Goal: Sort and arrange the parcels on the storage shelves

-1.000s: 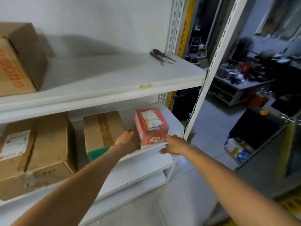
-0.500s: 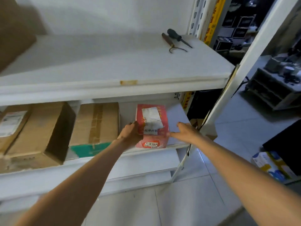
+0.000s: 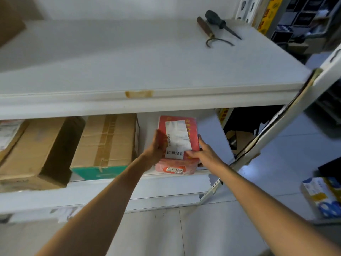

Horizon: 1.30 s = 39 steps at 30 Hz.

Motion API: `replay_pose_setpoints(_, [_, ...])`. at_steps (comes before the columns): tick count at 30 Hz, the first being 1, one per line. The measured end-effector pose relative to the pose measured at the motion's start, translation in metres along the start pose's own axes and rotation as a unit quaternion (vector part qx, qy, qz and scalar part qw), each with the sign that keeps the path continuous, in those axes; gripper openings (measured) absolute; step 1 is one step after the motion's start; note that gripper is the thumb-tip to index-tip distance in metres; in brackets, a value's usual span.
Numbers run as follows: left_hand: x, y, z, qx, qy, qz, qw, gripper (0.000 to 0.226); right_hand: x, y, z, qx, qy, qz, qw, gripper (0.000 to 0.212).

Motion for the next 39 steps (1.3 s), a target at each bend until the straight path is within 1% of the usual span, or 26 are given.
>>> replay_pose_setpoints(2, [0.001,-0.009,0.001,-0.069,0.006,-0.010,0.998,0.044,-0.006,-0.001,0.004,0.064,-0.007,0.006,0.998,0.080])
replay_pose_setpoints(3, [0.002,-0.011,0.001,-0.085,0.014,-0.011,0.996,0.048,-0.006,0.001,0.006,0.079,-0.010,0.006,0.997,0.080])
replay_pose_setpoints(5, [0.002,-0.012,0.000,-0.097,0.017,-0.013,0.995,0.050,-0.005,0.003,0.009,0.104,0.001,-0.002,0.995,0.076])
replay_pose_setpoints(7, [0.001,-0.008,0.001,-0.103,0.002,-0.024,0.994,0.052,-0.005,0.002,0.010,0.122,0.022,-0.008,0.992,0.067])
replay_pose_setpoints(11, [-0.003,-0.008,0.001,-0.100,-0.006,-0.032,0.994,0.055,-0.010,0.002,0.011,0.140,0.022,-0.010,0.990,0.062])
replay_pose_setpoints(13, [-0.010,-0.008,0.002,-0.102,-0.012,-0.025,0.994,0.055,-0.015,0.003,0.011,0.138,0.030,-0.007,0.990,0.060])
replay_pose_setpoints(15, [-0.018,-0.010,0.002,-0.106,-0.032,-0.029,0.993,0.056,-0.022,0.004,0.010,0.132,0.030,0.001,0.991,0.062])
replay_pose_setpoints(17, [-0.023,-0.011,0.002,-0.110,-0.037,-0.043,0.992,0.060,-0.026,0.003,0.009,0.115,0.015,0.009,0.993,0.062])
replay_pose_setpoints(20, [-0.026,-0.010,0.002,-0.140,-0.030,-0.041,0.989,0.065,-0.023,-0.008,0.009,0.062,-0.013,0.014,0.998,0.058])
replay_pose_setpoints(23, [-0.026,-0.015,0.004,-0.157,-0.017,-0.053,0.986,0.070,-0.019,-0.011,0.011,0.031,-0.019,0.024,0.999,0.069])
replay_pose_setpoints(25, [-0.025,-0.015,0.004,-0.160,-0.014,-0.056,0.985,0.073,-0.018,-0.009,0.010,0.034,-0.004,0.032,0.999,0.070])
replay_pose_setpoints(28, [-0.026,-0.015,0.001,-0.170,-0.020,-0.054,0.984,0.070,-0.020,-0.005,0.012,0.060,0.009,0.018,0.998,0.067])
replay_pose_setpoints(33, [-0.032,-0.021,-0.003,-0.197,-0.010,-0.060,0.979,0.071,-0.037,-0.007,0.017,0.112,0.033,-0.003,0.993,0.055])
replay_pose_setpoints(35, [-0.039,-0.023,-0.002,-0.210,-0.001,-0.058,0.976,0.071,-0.048,-0.008,0.023,0.131,0.057,0.004,0.990,0.059])
replay_pose_setpoints(37, [-0.044,-0.028,-0.002,-0.226,-0.009,-0.055,0.973,0.069,-0.060,-0.008,0.029,0.146,0.090,0.006,0.985,0.063])
replay_pose_setpoints(39, [-0.047,-0.029,-0.004,-0.223,-0.030,-0.055,0.973,0.060,-0.073,-0.009,0.038,0.154,0.118,0.005,0.981,0.062])
Point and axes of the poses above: each hand's wrist, its own x-axis towards the middle knuckle, its own z-axis out of the palm, y = z × x, the point moved 5 cm from there along x, towards the middle knuckle, and after that the axes turned 10 degrees about -x, right-handed, at the moved point
